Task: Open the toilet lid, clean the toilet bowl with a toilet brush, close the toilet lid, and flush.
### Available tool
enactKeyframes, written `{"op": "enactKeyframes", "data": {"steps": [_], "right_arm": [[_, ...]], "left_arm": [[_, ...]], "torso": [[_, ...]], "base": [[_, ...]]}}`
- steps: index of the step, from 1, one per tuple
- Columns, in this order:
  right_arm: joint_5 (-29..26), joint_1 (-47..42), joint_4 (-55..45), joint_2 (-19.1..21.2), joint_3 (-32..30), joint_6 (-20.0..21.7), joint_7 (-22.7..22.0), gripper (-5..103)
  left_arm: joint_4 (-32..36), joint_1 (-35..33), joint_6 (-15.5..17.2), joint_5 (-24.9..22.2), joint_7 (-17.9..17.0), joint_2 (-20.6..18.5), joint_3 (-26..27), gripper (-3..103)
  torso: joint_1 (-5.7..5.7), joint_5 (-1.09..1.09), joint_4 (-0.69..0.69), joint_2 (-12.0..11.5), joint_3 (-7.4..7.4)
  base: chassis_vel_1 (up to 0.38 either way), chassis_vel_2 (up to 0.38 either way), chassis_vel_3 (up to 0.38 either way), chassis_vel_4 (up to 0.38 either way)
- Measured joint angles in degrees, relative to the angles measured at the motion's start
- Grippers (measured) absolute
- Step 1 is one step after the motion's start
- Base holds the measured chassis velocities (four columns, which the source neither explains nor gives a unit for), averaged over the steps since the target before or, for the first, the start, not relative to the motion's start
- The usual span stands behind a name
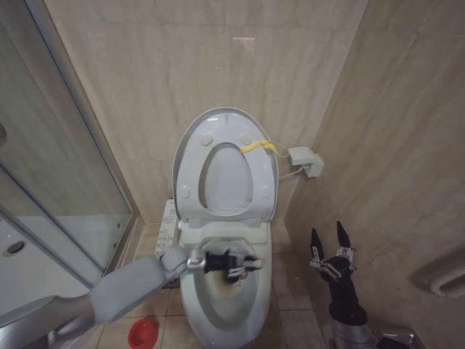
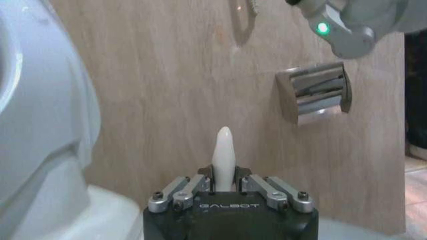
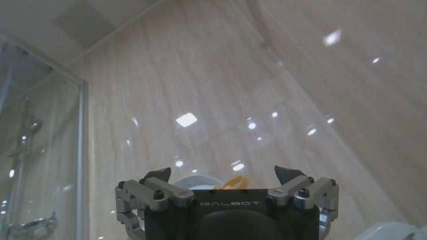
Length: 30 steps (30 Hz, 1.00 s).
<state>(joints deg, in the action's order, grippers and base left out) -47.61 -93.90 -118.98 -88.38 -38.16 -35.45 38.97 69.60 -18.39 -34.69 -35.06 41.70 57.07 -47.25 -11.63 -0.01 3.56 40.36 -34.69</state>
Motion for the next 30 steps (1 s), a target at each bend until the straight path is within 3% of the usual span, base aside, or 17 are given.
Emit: {"op": "enactKeyframes", "data": {"steps": [7,10,15,18,20,22,25,27,30], "right_arm": [[0.2,-0.4,0.3,-0.6,-0.5,-0.1,0.2,100],[0.2,-0.5,0.0,-0.6,-0.5,-0.1,0.2,100],[0.0,-0.6,-0.6,-0.1,-0.1,0.0,0.4,100],[-0.3,-0.9,-1.0,-0.1,-0.2,0.0,0.5,100],[-0.5,-1.1,-1.9,-0.3,-0.4,0.0,0.5,100],[-0.7,-1.5,-2.9,-0.2,-0.6,0.0,0.4,100],[-0.9,-1.9,-3.6,-0.1,-0.8,0.1,0.4,100],[-1.0,-1.9,-3.8,0.2,-1.0,0.2,0.4,100],[-1.1,-1.8,-3.8,0.4,-1.0,0.2,0.4,100]], "left_arm": [[4.7,2.2,0.1,-1.2,-0.6,4.1,1.6,20],[3.8,1.9,-0.2,-0.7,-0.1,3.8,1.0,20],[0.7,-0.8,-0.7,1.0,0.8,1.4,0.3,20],[1.9,-0.4,-0.7,0.9,0.8,2.2,0.3,20],[4.5,0.5,-0.4,0.1,0.3,3.8,0.9,20],[5.9,0.9,-0.3,-0.3,0.2,4.2,1.4,20],[4.9,0.4,-0.4,-0.2,0.6,3.1,0.9,20],[3.0,-0.7,-0.6,0.1,1.0,1.6,0.1,20],[1.9,-2.1,-0.7,0.4,1.1,0.5,-0.2,20]], "torso": [[0.0,0.01,0.2,0.0,0.01],[0.0,0.02,0.19,0.0,0.01],[0.0,0.01,0.0,0.0,0.0],[0.01,0.01,0.02,0.0,0.0],[0.0,-0.01,0.16,0.0,0.01],[0.0,0.02,0.2,0.0,0.01],[0.0,0.0,0.19,0.0,0.01],[0.0,0.02,0.07,0.0,0.0],[0.0,0.0,0.02,0.0,0.0]], "base": [[0.012,0.009,-0.002,0.003],[-0.04,-0.055,-0.018,-0.016],[0.0,0.0,0.0,0.0],[0.0,0.0,0.0,0.0],[0.0,0.0,0.0,0.0],[0.0,0.0,0.0,0.0],[0.0,0.0,0.0,0.0],[0.0,0.0,0.0,0.0],[0.0,0.0,0.0,0.0]]}}
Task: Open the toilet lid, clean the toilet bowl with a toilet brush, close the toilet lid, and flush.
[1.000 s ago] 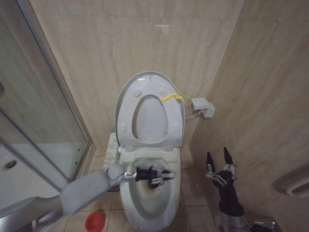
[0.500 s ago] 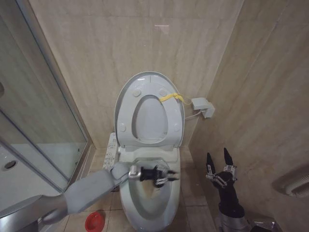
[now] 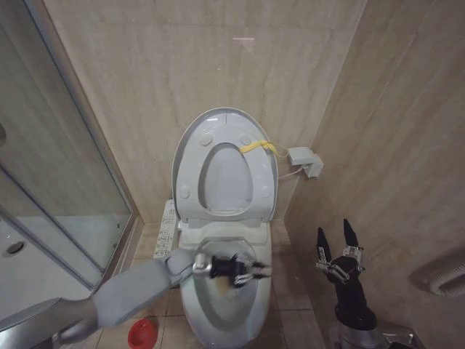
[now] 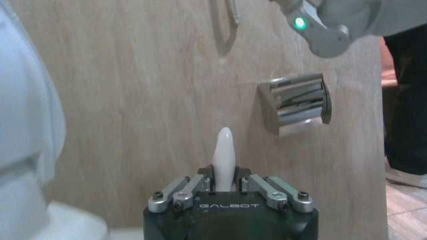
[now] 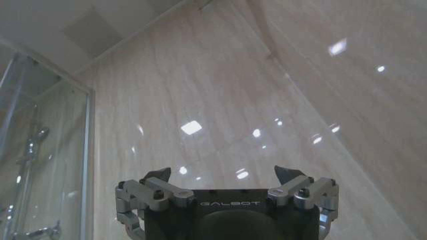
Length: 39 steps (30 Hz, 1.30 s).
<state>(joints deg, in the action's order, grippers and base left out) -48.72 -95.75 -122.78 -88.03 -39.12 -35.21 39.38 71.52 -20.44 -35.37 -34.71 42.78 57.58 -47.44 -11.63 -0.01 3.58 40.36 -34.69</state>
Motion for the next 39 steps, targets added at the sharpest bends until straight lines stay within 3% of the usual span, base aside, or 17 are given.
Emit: {"op": "enactKeyframes", "data": {"steps": [7,15,23,27,34,39], "right_arm": [[-0.3,0.1,0.3,-0.2,-0.4,0.0,-0.1,100],[-0.4,-0.1,0.5,0.3,-0.1,-0.1,-0.2,100],[-0.5,-0.1,0.6,0.5,-0.2,-0.1,-0.3,100],[-0.4,-0.1,0.5,0.5,0.2,-0.1,-0.2,100],[-0.4,-0.8,0.1,0.5,0.2,-0.1,-0.1,100],[-0.4,-1.3,-0.1,0.2,-0.4,-0.2,0.1,100]], "left_arm": [[3.8,0.0,0.1,-0.2,-0.4,0.8,2.9,20],[-0.6,-5.2,-0.4,0.4,-0.2,-3.5,5.1,20],[6.7,-6.0,1.6,-1.4,-1.2,-9.1,8.1,20],[4.1,-7.5,1.5,-0.7,-1.0,-11.1,7.6,20],[4.8,-8.1,1.7,0.5,-1.0,-8.7,9.9,22],[8.4,-5.6,1.2,1.2,-1.7,-3.7,13.2,22]], "torso": [[0.0,0.0,0.17,0.0,0.01],[0.01,-0.01,0.05,0.0,0.01],[0.0,0.01,0.14,0.0,0.01],[0.0,0.01,0.06,0.0,0.01],[0.0,0.0,0.08,0.0,0.0],[0.0,0.01,0.15,0.0,0.0]], "base": [[0.0,0.0,0.0,0.0],[0.0,0.0,0.0,0.0],[0.0,0.0,0.0,0.0],[0.0,0.0,0.0,0.0],[0.0,0.0,0.0,0.0],[0.0,0.0,0.0,0.0]]}}
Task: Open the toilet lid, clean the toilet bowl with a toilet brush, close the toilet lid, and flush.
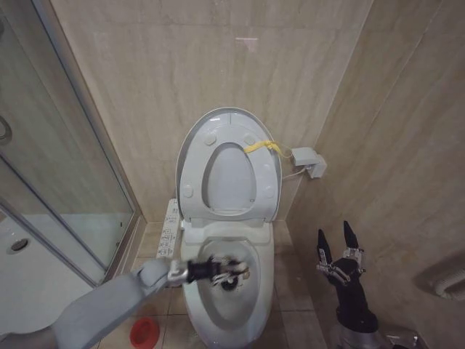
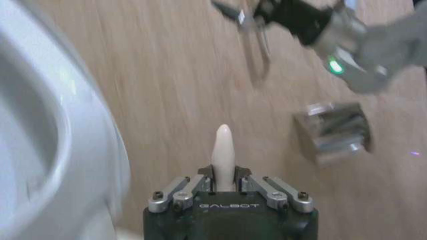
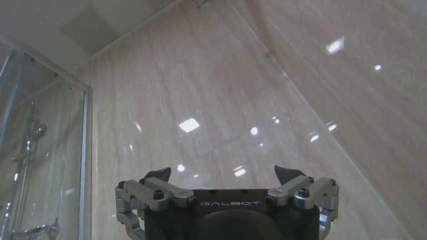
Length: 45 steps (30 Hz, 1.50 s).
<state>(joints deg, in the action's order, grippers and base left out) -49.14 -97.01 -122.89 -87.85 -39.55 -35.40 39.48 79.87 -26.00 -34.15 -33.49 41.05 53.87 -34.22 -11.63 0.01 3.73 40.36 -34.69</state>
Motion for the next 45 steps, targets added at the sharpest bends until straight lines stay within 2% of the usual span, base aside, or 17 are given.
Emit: {"op": "enactKeyframes", "data": {"steps": [2,3,5,8,19,25,28,32,35,41,44,45], "right_arm": [[0.0,-0.1,0.0,-0.1,0.0,0.0,0.1,100],[0.0,-0.3,-0.1,-0.1,0.0,-0.1,0.2,100],[0.0,-0.4,-0.1,-0.1,0.0,-0.1,0.3,100],[-0.1,-0.2,0.0,0.1,0.5,-0.1,0.5,100],[0.1,-0.4,-0.1,-0.5,0.7,-0.1,0.8,100],[-0.1,-0.7,-0.3,-0.2,0.7,-0.2,1.1,100],[-0.1,-0.8,-0.3,-0.1,0.6,-0.2,1.2,100],[-0.1,-0.7,-0.3,-0.2,0.4,-0.2,1.2,100],[-0.1,-0.7,-0.3,-0.5,0.2,-0.2,1.2,100],[-0.2,-0.7,-0.2,-0.3,0.6,-0.2,1.4,100],[-0.5,-0.6,0.1,0.0,0.5,-0.2,1.5,100],[-0.5,-0.6,0.1,0.0,0.3,-0.2,1.5,100]], "left_arm": [[-1.4,0.3,-0.5,0.7,0.2,1.2,0.8,20],[-2.5,0.0,-0.8,1.1,0.4,1.1,1.1,20],[-3.6,-0.8,-1.1,1.7,0.6,0.7,1.3,20],[-5.8,-3.7,-1.5,3.4,1.0,-1.0,1.6,20],[-2.5,-2.9,-1.1,2.8,-0.3,2.7,1.1,20],[-8.6,-5.2,-2.5,5.5,1.3,1.8,1.7,20],[-8.7,-5.2,-2.6,5.5,1.1,2.3,2.0,20],[-5.0,-3.4,-2.3,3.6,-0.7,4.7,2.0,20],[-4.3,-2.3,-2.3,2.9,-0.9,5.4,1.1,20],[-10.7,-4.0,-3.5,5.3,0.5,3.2,-0.1,20],[-9.6,-3.3,-3.1,4.9,0.5,3.5,-0.1,20],[-8.1,-2.4,-2.8,4.2,0.3,4.2,-0.1,20]], "torso": [[0.0,0.01,0.01,0.0,0.0],[-0.01,0.01,-0.03,0.0,0.0],[0.0,0.0,-0.04,0.0,0.0],[0.0,-0.01,-0.15,0.0,0.0],[0.0,0.0,0.01,0.0,0.01],[0.0,-0.01,-0.14,0.0,0.01],[0.01,0.0,-0.12,0.0,0.01],[0.0,-0.01,-0.01,0.0,0.01],[0.0,0.0,0.01,0.0,0.01],[0.0,-0.01,-0.15,0.0,0.0],[0.0,0.0,-0.13,0.0,0.0],[0.0,0.0,-0.09,0.0,0.0]], "base": [[0.0,0.0,0.0,0.0],[0.0,0.0,0.0,0.0],[0.0,0.0,0.0,0.0],[0.0,0.0,0.0,0.0],[0.0,0.0,0.0,0.0],[0.0,0.0,0.0,0.0],[0.0,0.0,0.0,0.0],[0.0,0.0,0.0,0.0],[0.0,0.0,0.0,0.0],[0.0,0.0,0.0,0.0],[0.0,0.0,0.0,0.0],[0.0,0.0,0.0,0.0]]}}
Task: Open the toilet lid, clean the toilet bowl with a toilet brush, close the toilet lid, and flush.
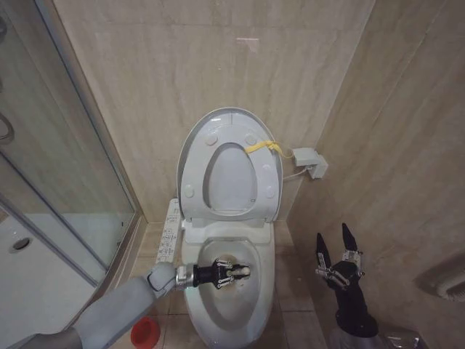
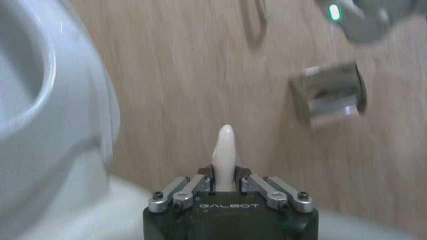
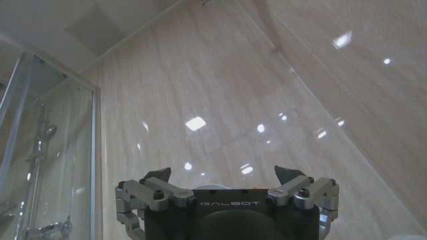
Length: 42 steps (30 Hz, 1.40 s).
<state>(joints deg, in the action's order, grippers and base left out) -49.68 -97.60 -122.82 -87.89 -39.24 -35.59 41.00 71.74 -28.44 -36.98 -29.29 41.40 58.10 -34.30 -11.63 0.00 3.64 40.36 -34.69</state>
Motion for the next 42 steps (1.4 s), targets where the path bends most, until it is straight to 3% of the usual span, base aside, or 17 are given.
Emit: {"op": "enactKeyframes", "data": {"steps": [6,10,14,19,22,28,36,42], "right_arm": [[0.0,0.1,0.0,-0.2,-0.4,0.0,0.0,100],[-0.1,-0.4,-0.3,-0.1,-0.1,0.0,0.1,100],[0.0,-0.4,-0.5,-0.1,0.2,0.0,0.1,100],[0.0,-0.5,-0.6,-0.4,-0.2,0.1,0.1,100],[0.0,0.0,-0.3,-0.6,-0.3,0.1,0.1,100],[0.1,-1.0,-0.6,-0.7,0.1,-0.1,0.6,100],[0.1,-0.9,-0.6,-0.9,-0.3,-0.1,0.6,100],[0.1,-0.8,-0.7,-0.7,0.2,0.0,0.6,100]], "left_arm": [[4.4,2.9,0.6,-2.1,-0.8,1.8,-0.4,20],[-0.3,0.0,-0.5,0.3,0.0,-2.1,-1.5,20],[-0.7,-1.4,-0.7,1.0,-0.2,-2.2,-1.0,20],[4.0,0.0,0.2,-0.2,-0.8,0.8,-0.9,20],[4.0,0.7,0.1,-0.4,-0.8,0.9,-2.1,20],[-0.5,-0.7,-1.2,1.6,0.2,-2.0,-3.7,20],[3.6,1.4,-0.2,-0.5,-0.5,0.0,-1.2,20],[-0.8,0.3,-1.2,0.9,0.9,-5.0,-3.8,20]], "torso": [[0.0,0.01,0.12,0.0,0.01],[0.0,0.0,-0.03,0.0,0.0],[0.01,0.0,-0.07,0.0,0.01],[0.0,-0.02,0.1,0.0,0.01],[0.0,0.0,0.11,0.0,0.01],[0.0,-0.02,-0.06,0.0,0.01],[0.0,-0.01,0.1,0.0,0.01],[0.0,0.0,-0.05,0.0,0.01]], "base": [[-0.023,-0.026,-0.002,-0.006],[0.0,0.0,0.0,0.0],[0.0,0.0,0.0,0.0],[0.0,0.0,0.0,0.0],[-0.036,-0.032,-0.008,0.0],[0.0,0.0,0.0,0.0],[0.015,0.001,-0.004,-0.003],[-0.008,-0.005,0.001,0.0]]}}
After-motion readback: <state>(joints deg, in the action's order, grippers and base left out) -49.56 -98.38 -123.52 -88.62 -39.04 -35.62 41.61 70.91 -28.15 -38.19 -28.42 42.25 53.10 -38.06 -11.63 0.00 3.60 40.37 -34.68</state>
